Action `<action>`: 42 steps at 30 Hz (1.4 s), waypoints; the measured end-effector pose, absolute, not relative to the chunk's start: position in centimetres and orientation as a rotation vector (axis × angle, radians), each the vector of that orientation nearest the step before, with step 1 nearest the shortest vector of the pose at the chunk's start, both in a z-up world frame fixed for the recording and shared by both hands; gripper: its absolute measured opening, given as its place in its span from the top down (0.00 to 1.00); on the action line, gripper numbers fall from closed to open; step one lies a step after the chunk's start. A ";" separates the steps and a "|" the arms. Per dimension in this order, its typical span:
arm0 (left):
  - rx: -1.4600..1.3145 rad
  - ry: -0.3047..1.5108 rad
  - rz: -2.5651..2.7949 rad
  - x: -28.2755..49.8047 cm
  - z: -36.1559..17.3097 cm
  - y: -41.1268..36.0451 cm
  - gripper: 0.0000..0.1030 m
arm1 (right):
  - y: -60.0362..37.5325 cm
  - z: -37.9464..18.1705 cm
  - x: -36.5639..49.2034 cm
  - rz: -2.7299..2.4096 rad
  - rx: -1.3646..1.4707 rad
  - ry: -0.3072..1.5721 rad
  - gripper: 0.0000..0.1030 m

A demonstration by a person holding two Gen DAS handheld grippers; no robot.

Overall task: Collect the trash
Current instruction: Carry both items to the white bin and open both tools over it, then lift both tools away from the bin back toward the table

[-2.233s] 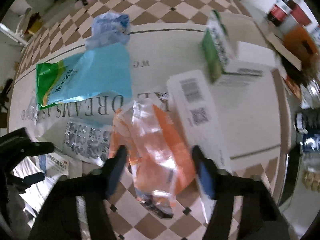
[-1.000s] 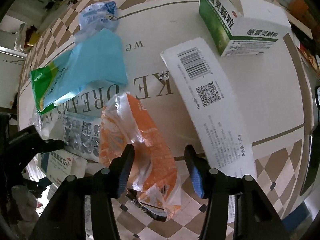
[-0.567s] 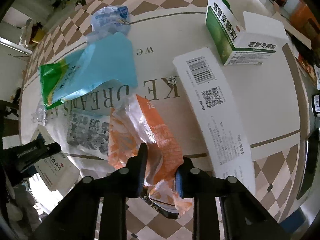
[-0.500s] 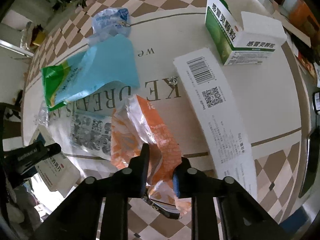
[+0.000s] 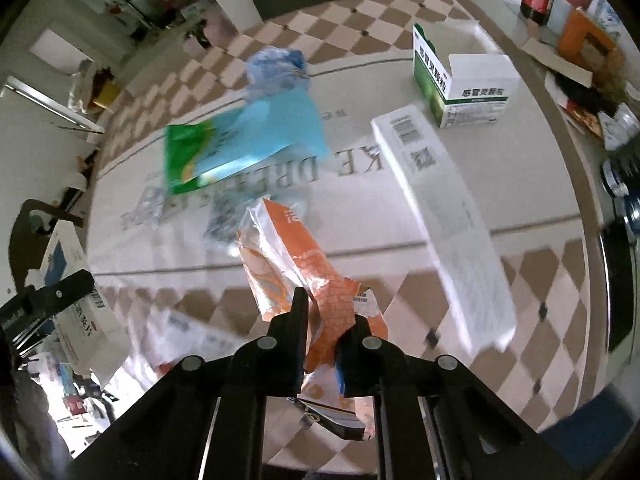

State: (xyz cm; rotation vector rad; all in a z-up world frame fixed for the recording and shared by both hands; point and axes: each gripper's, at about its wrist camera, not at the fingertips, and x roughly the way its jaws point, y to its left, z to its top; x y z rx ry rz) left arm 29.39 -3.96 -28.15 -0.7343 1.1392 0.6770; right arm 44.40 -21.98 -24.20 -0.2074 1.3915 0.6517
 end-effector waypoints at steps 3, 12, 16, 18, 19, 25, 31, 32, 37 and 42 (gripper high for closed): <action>-0.738 1.098 0.622 23.0 -24.3 -5.4 0.25 | -23.7 -22.5 40.2 0.672 -0.170 1.361 0.90; -0.827 1.139 0.422 6.4 -24.4 -9.8 0.25 | -32.1 -24.0 23.3 0.609 0.051 1.442 0.90; -0.884 1.237 0.388 1.4 -29.1 -11.9 0.25 | -36.2 -28.8 16.6 0.542 0.097 1.560 0.90; -0.903 1.283 0.391 0.3 -32.1 -12.4 0.25 | -37.9 -32.6 14.1 0.495 0.097 1.630 0.90; -0.918 1.317 0.397 -0.2 -34.7 -13.0 0.25 | -38.3 -34.5 13.5 0.474 0.103 1.659 0.90; -0.975 1.455 0.392 0.4 -50.4 -14.6 0.26 | -39.0 -47.6 11.4 0.399 0.073 1.737 0.90; -1.019 1.551 0.340 2.4 -64.7 -14.8 0.24 | -37.0 -61.9 11.7 0.388 0.034 1.776 0.90; -1.001 1.554 0.349 2.4 -66.2 -14.7 0.24 | -36.7 -63.6 11.9 0.395 0.029 1.783 0.89; -0.871 1.560 0.470 0.9 -68.7 -14.3 0.00 | -34.5 -72.0 12.4 0.431 -0.013 1.846 0.41; -0.694 1.542 0.568 -0.9 -69.5 -14.9 0.00 | -33.8 -74.7 11.4 0.484 -0.147 1.818 0.03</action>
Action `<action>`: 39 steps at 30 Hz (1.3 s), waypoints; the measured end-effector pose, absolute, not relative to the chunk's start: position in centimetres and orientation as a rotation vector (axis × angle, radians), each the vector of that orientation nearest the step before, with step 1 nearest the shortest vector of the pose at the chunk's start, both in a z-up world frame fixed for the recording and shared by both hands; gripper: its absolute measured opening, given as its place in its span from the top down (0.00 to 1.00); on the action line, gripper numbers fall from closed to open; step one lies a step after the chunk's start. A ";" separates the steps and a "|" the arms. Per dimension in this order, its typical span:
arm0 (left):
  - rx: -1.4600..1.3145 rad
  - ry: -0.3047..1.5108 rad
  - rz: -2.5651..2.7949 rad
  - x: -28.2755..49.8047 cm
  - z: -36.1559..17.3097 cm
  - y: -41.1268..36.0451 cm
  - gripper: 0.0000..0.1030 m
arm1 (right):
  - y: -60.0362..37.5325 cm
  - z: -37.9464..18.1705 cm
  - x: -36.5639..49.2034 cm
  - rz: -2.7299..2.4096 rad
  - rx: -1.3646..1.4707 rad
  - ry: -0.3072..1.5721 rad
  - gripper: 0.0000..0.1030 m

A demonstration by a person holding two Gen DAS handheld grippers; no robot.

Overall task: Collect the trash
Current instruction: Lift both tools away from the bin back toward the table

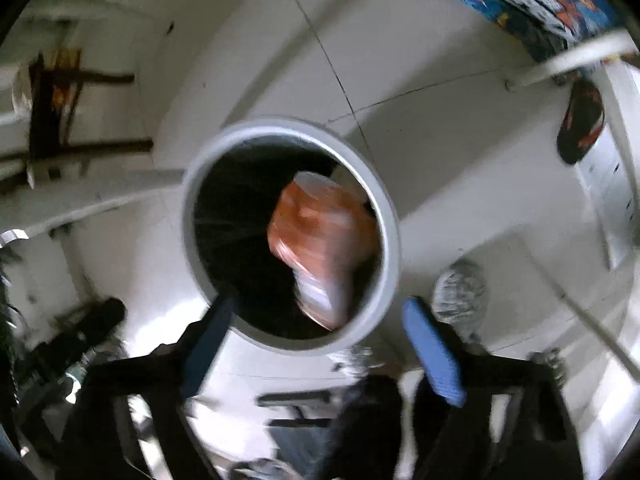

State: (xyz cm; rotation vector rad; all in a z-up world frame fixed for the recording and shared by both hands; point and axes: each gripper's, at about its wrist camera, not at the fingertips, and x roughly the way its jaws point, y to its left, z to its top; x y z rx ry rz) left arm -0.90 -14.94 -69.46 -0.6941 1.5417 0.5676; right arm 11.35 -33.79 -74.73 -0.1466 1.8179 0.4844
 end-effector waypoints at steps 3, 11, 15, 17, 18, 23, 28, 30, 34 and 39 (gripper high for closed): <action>-0.593 1.549 0.595 -1.5 -68.9 -15.7 0.00 | -33.3 -73.9 10.2 0.481 -0.310 1.738 0.02; -0.539 1.546 0.582 -2.9 -65.7 -17.0 0.00 | -32.9 -70.7 7.7 0.461 -0.500 1.608 0.02; -0.534 1.543 0.579 -3.4 -63.7 -17.8 0.00 | -33.3 -68.6 7.5 0.472 -0.522 1.583 0.02; -0.540 1.540 0.577 -3.9 -62.4 -17.9 0.00 | -33.2 -66.8 7.0 0.480 -0.531 1.565 0.02; -0.545 1.536 0.575 -4.0 -61.8 -18.0 0.00 | -33.1 -65.7 6.8 0.485 -0.539 1.555 0.02; -0.562 1.530 0.577 -5.1 -57.9 -17.8 0.00 | -32.9 -61.3 6.4 0.499 -0.548 1.526 0.02; -0.587 1.517 0.583 -6.5 -52.1 -17.5 0.00 | -32.5 -55.5 5.6 0.523 -0.552 1.523 0.02; -0.590 1.505 0.583 -7.0 -49.5 -17.5 0.00 | -32.4 -52.5 5.1 0.537 -0.545 1.523 0.02; -0.590 1.470 0.584 -7.8 -43.8 -17.6 0.00 | -32.3 -46.4 4.5 0.544 -0.504 1.523 0.02; -0.543 1.405 0.607 -7.4 -36.4 -16.4 0.00 | -32.2 -37.6 4.7 0.534 -0.398 1.519 0.02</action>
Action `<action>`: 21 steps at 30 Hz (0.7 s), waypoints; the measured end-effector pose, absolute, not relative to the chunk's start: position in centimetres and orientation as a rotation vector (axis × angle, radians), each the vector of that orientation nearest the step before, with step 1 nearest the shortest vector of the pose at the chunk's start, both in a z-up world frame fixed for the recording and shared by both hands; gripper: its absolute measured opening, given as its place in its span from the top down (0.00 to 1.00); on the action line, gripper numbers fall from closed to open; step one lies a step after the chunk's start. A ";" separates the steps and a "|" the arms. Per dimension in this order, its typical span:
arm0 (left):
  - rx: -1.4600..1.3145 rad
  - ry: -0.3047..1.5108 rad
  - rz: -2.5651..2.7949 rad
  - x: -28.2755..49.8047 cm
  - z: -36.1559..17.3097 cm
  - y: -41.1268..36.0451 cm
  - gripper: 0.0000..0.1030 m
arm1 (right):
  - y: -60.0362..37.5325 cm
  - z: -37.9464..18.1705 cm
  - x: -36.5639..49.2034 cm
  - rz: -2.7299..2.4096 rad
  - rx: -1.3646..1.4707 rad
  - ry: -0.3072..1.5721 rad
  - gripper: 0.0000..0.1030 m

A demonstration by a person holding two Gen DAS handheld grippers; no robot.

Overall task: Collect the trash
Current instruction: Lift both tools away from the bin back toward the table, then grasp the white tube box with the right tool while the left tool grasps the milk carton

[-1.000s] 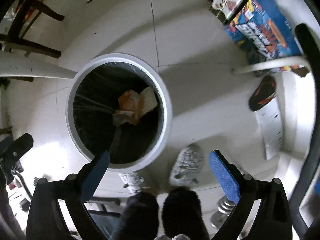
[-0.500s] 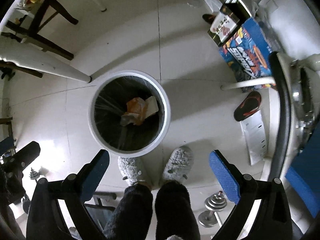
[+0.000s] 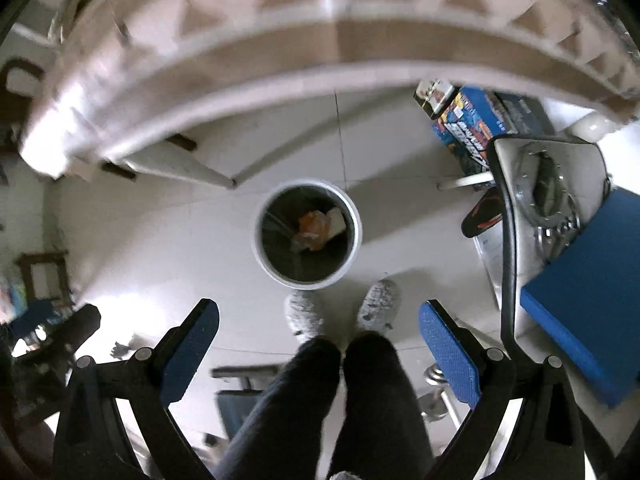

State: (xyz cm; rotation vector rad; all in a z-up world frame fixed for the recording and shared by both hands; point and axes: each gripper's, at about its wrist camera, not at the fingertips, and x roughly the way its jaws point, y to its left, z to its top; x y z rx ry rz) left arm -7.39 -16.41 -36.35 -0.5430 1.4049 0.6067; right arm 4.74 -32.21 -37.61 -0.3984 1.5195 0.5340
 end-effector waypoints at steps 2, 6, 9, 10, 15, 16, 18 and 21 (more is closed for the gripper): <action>-0.547 1.371 0.618 -6.8 -34.4 -15.7 0.00 | -32.1 -34.5 5.5 0.526 -0.356 1.504 0.02; -0.615 1.303 0.624 -3.6 -31.3 -13.9 0.00 | -31.7 -28.2 8.7 0.493 -0.303 1.439 0.02; -0.668 1.283 0.611 -0.2 -30.5 -12.9 0.00 | -31.8 -25.1 12.0 0.455 -0.285 1.400 0.02; -0.680 1.278 0.609 0.6 -30.5 -12.6 0.00 | -31.9 -24.2 13.6 0.437 -0.279 1.391 0.02; -0.897 1.282 0.596 7.4 -32.1 -10.3 0.01 | -32.2 -22.0 21.9 0.364 -0.290 1.348 0.02; -0.949 1.278 0.605 8.5 -32.7 -9.8 0.01 | -32.2 -21.9 23.8 0.351 -0.300 1.340 0.02; -1.056 1.268 0.625 10.7 -33.9 -9.0 0.01 | -32.2 -22.1 27.5 0.331 -0.309 1.338 0.02; -1.223 1.242 0.674 14.2 -36.2 -7.7 0.01 | -31.7 -23.2 33.6 0.328 -0.321 1.341 0.02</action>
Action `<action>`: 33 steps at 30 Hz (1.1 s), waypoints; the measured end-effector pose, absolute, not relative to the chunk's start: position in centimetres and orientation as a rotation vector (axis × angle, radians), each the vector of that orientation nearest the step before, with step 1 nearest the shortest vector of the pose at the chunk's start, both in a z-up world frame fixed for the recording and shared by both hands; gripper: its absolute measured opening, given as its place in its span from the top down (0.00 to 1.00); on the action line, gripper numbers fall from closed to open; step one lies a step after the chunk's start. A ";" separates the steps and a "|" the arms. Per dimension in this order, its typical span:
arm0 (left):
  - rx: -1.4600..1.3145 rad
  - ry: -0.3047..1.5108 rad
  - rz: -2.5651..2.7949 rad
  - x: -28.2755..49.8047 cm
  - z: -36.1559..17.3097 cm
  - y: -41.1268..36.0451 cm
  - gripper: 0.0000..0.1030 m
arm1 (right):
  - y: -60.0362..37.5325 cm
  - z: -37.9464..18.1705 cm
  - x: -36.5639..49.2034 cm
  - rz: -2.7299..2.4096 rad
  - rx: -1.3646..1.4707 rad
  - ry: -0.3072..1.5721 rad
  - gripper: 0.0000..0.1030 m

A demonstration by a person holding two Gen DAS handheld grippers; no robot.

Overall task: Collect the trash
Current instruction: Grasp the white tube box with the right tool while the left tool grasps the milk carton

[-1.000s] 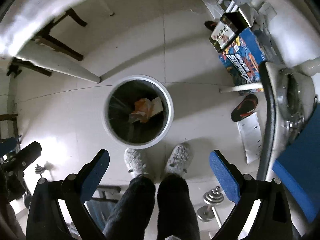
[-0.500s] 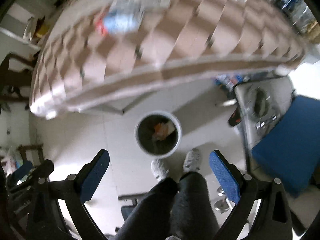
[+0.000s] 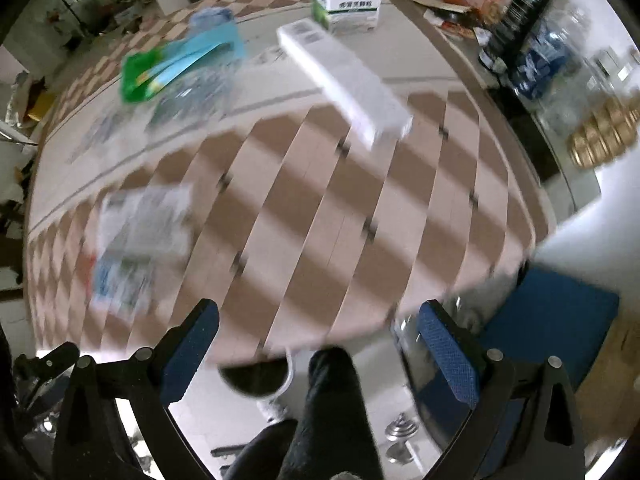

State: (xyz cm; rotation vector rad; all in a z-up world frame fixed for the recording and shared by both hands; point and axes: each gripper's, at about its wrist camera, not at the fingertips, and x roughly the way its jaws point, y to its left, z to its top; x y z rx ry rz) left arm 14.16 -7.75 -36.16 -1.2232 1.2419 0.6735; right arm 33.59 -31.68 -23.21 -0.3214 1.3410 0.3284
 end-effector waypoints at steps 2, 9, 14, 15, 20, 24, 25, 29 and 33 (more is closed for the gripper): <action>-1.321 1.231 0.694 16.0 -37.5 -7.3 0.04 | -31.1 -24.1 37.1 0.339 -0.323 1.345 0.02; -1.352 1.226 0.838 19.7 -39.2 -7.0 0.43 | -26.7 -26.9 48.4 0.375 -0.395 1.331 0.03; -1.139 1.297 0.872 19.8 -38.0 -6.3 0.44 | -22.9 -29.5 52.7 0.400 -0.549 1.310 0.31; -1.078 1.313 0.879 20.0 -37.7 -5.9 0.44 | -22.2 -30.0 53.1 0.427 -0.563 1.321 0.46; -0.867 1.374 0.872 21.6 -37.1 -3.8 0.44 | -21.7 -31.1 52.7 0.472 -0.557 1.380 0.50; -0.818 1.389 0.858 22.6 -37.0 -3.5 0.44 | -23.7 -32.0 48.7 0.544 -0.494 1.554 0.50; -0.818 1.391 0.859 22.6 -37.1 -3.5 0.44 | -24.0 -32.3 47.6 0.554 -0.505 1.574 0.50; -0.879 1.393 0.868 21.7 -38.6 -4.7 0.44 | -23.3 -33.9 44.7 0.538 -0.586 1.549 0.47; -0.858 1.370 0.864 20.7 -37.9 -5.0 0.50 | -22.1 -35.1 44.3 0.495 -0.593 1.501 0.47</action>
